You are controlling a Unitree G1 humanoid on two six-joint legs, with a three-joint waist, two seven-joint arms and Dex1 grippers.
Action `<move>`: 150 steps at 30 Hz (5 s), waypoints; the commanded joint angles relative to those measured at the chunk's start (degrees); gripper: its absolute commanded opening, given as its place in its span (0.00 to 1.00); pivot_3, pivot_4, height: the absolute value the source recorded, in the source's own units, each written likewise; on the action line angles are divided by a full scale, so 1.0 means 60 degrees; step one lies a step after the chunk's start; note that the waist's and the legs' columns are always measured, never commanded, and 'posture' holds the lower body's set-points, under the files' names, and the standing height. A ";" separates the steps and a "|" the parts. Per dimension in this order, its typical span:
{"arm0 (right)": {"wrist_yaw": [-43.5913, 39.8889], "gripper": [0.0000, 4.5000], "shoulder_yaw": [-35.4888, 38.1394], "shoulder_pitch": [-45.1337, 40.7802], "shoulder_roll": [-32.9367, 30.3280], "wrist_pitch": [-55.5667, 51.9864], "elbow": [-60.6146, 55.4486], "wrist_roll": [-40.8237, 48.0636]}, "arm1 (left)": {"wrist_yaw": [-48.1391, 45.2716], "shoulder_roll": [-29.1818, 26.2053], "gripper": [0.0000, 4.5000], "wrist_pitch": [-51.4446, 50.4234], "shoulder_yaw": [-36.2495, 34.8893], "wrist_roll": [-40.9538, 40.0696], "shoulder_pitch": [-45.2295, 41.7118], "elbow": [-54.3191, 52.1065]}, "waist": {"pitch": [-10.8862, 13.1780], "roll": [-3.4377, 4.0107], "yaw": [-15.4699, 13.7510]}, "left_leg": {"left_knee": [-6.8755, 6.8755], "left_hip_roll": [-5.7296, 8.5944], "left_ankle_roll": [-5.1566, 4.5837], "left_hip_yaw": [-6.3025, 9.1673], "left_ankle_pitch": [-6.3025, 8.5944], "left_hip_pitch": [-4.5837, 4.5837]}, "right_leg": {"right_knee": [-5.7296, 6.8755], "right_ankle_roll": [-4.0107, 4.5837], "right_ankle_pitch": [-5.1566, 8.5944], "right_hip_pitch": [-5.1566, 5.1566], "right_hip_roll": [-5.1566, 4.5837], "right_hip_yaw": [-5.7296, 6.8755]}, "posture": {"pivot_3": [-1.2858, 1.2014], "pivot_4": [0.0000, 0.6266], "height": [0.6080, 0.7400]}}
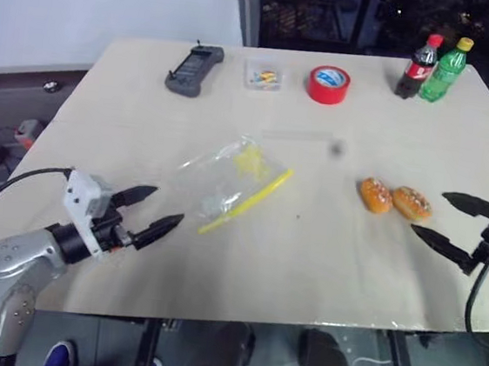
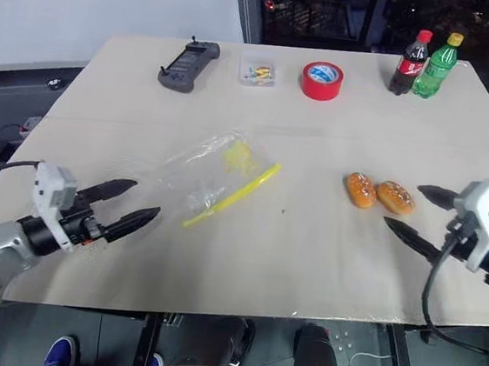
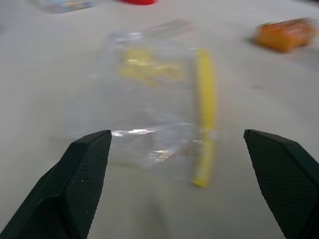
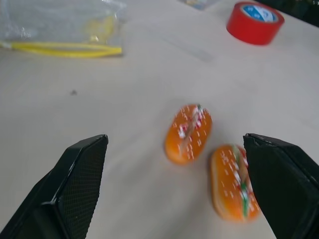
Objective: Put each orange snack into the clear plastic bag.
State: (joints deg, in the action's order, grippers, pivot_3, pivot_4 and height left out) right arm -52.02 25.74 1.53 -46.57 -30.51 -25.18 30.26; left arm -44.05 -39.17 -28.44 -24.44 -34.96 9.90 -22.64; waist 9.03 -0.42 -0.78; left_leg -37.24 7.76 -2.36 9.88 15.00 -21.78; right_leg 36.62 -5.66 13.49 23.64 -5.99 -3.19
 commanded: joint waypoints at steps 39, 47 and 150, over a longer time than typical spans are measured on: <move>0.0096 0.99 -0.4235 -0.1366 0.1223 0.0962 -0.1985 0.0334 | 0.0540 0.1342 1.00 -0.5845 0.1460 -0.2759 -0.4387 0.5574 | -0.0036 0.0017 -0.0057 | -0.0018 0.0013 0.0031 0.0017 -0.0016 0.0005 | 0.0038 0.0005 -0.0005 0.0020 0.0032 0.0010 | 0.52 0.24 1.00; 0.0376 0.99 -0.4050 -0.1164 0.1080 0.0836 -0.2150 0.0355 | 0.0875 0.2737 1.00 -0.5171 0.1600 -0.2137 -0.5315 0.7170 | -0.0124 0.0069 -0.0187 | -0.0029 0.0017 0.0030 0.0023 -0.0017 0.0021 | 0.0039 0.0003 -0.0006 -0.0006 0.0030 0.0018 | 0.52 0.24 1.00; 0.2900 0.00 -0.7277 -0.9493 0.4622 0.1227 0.7432 -0.8228 | 0.3872 0.0450 0.82 0.0635 0.8839 0.7521 -0.6455 -0.0466 | -0.0100 -0.0029 0.0487 | 0.0040 -0.0040 0.0097 -0.0106 -0.0060 -0.0068 | 0.0127 0.0044 -0.0027 0.0212 0.0121 -0.0147 | 0.52 0.24 1.00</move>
State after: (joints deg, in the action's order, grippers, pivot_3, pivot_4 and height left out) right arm -34.55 -18.08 -53.41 -18.99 -22.75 22.36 -19.13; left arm -20.86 -36.87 -25.54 28.64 7.22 -27.85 -24.45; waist 8.44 -0.59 2.14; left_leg -37.02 7.52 -1.78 9.26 14.64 -22.21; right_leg 37.40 -5.39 13.33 24.93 -5.26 -4.05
